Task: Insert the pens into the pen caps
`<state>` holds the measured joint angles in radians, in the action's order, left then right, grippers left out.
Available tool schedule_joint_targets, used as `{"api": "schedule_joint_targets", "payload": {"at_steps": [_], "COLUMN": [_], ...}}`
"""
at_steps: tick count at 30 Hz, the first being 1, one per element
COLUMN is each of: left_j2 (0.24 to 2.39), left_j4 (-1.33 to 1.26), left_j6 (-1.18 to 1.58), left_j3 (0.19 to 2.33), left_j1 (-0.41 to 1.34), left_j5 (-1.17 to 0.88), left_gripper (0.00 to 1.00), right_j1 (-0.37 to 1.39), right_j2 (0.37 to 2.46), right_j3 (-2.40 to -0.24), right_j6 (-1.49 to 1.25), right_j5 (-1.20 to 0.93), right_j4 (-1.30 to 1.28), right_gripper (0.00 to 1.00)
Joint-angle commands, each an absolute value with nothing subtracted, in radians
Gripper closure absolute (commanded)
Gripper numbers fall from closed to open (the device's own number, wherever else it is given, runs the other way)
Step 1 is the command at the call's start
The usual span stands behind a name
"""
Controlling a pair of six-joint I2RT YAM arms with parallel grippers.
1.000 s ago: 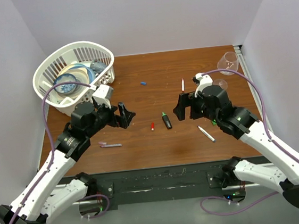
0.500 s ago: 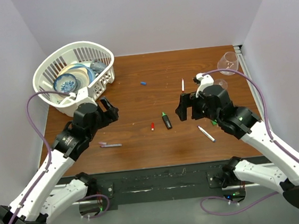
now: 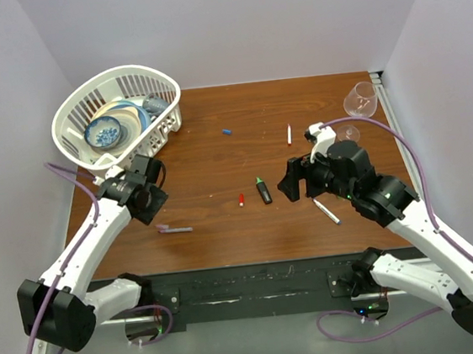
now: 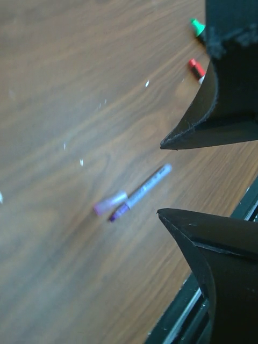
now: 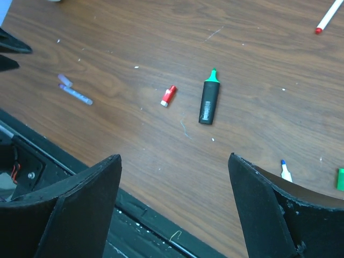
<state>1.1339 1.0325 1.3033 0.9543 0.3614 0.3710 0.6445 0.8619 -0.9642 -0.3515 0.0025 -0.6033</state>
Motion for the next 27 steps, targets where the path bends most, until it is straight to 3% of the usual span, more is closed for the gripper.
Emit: {"api": "schedule_joint_targets", "payload": {"at_steps": [1, 17, 27], "left_j2": [1.124, 1.209, 1.311], "left_j4": [1.065, 0.934, 0.865], "left_j6": [1.451, 1.649, 1.646], "left_j3": [0.901, 0.772, 0.756], "left_j1": [0.342, 0.331, 0.331], "left_j5": [0.339, 0.213, 0.222], "left_gripper": [0.49, 0.69, 0.67], "right_j1": [0.647, 0.647, 0.649], "right_j2": [0.841, 0.790, 0.767], "right_j3": [-0.957, -0.911, -0.916], "right_j6": [-0.327, -0.334, -0.325], "right_j5": [-0.066, -0.072, -0.069], "right_j4": [-0.558, -0.545, -0.554], "right_gripper": [0.16, 0.16, 0.15]}}
